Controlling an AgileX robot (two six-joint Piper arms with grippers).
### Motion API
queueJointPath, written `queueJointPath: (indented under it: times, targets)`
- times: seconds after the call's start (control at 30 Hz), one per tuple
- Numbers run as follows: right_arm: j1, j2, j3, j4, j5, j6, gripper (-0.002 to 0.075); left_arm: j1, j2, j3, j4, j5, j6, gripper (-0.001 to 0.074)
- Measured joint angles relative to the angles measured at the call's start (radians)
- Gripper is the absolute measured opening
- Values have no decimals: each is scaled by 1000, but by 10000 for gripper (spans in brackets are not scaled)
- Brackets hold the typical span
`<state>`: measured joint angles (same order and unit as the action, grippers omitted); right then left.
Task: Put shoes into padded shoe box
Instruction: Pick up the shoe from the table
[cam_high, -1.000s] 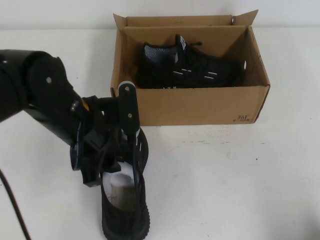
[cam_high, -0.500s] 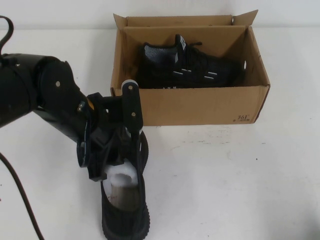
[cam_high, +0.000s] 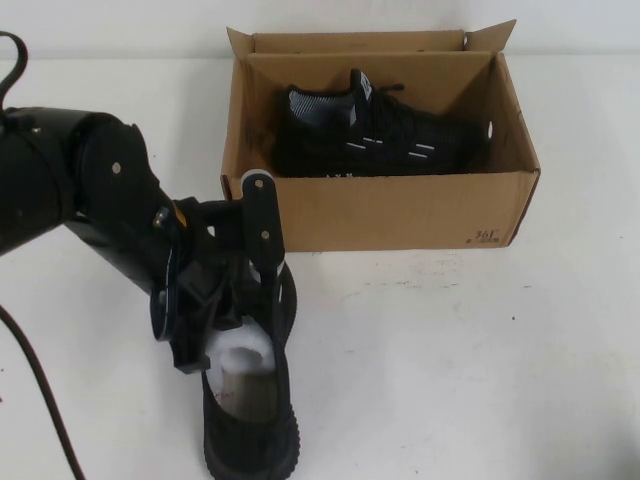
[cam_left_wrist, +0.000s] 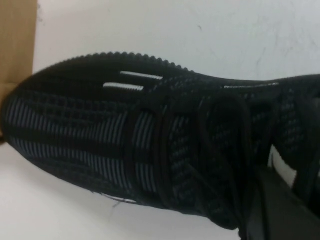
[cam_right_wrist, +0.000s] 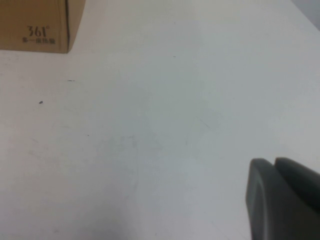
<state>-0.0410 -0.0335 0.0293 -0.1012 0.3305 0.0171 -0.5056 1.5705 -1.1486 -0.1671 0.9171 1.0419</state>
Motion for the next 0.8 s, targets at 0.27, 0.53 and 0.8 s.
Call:
queueJointPath:
  times: [0.27, 0.53, 0.8]
  targets:
    - [0, 0, 0, 0, 0, 0, -6, 0, 0, -67, 48, 65, -255, 3]
    - [0, 0, 0, 0, 0, 0, -6, -23, 0, -253, 78, 289, -619, 3]
    - [0, 0, 0, 0, 0, 0, -6, -146, 0, -439, 82, 329, -985, 2]
